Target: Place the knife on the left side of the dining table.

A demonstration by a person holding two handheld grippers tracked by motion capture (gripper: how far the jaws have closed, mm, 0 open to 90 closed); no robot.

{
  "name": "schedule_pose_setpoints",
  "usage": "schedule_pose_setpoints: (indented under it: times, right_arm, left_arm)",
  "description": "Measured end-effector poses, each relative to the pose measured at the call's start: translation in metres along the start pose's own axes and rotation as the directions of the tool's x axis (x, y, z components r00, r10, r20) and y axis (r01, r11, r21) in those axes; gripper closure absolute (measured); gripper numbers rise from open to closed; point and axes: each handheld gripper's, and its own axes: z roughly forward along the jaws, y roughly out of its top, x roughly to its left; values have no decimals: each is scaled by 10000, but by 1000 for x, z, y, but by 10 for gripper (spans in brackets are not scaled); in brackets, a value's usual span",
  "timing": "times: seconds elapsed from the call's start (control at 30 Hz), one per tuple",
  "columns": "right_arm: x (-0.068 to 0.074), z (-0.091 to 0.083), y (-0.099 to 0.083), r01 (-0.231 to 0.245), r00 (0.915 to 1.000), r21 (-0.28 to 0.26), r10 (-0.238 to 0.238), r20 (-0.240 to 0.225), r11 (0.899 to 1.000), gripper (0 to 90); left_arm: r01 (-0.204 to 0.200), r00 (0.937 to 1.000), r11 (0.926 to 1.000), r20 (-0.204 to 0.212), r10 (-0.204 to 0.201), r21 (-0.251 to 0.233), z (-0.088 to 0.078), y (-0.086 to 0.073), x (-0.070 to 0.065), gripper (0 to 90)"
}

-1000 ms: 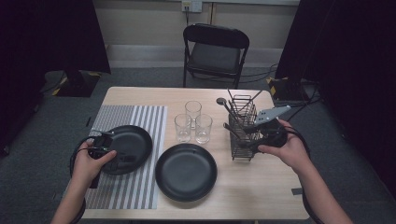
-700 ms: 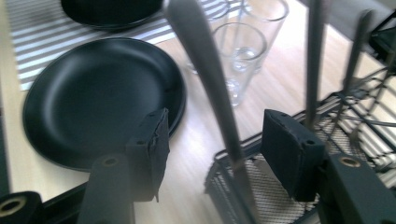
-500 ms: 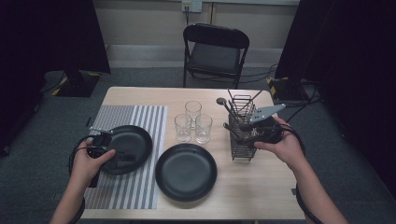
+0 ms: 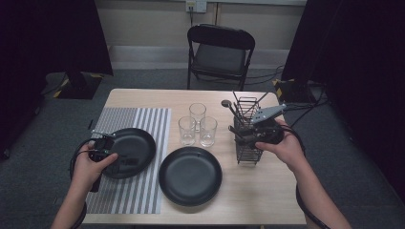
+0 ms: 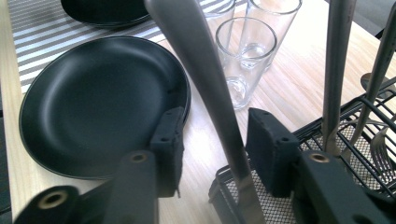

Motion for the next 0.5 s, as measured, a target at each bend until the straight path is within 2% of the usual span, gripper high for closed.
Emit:
schedule_pose_setpoints:
  times: [0.23,0.5]
  right_arm:
    - [-4,6,-2,-126,9998,14,126,-169,9999,612]
    - [-6,11,-5,-155,9999,138,156,-51,9998,638]
  left_arm:
    - [62,9999,10000,90,-62,-22,-2,0,0,249]
    - [47,10000,10000,24,-46,-44,-2,-1,0,249]
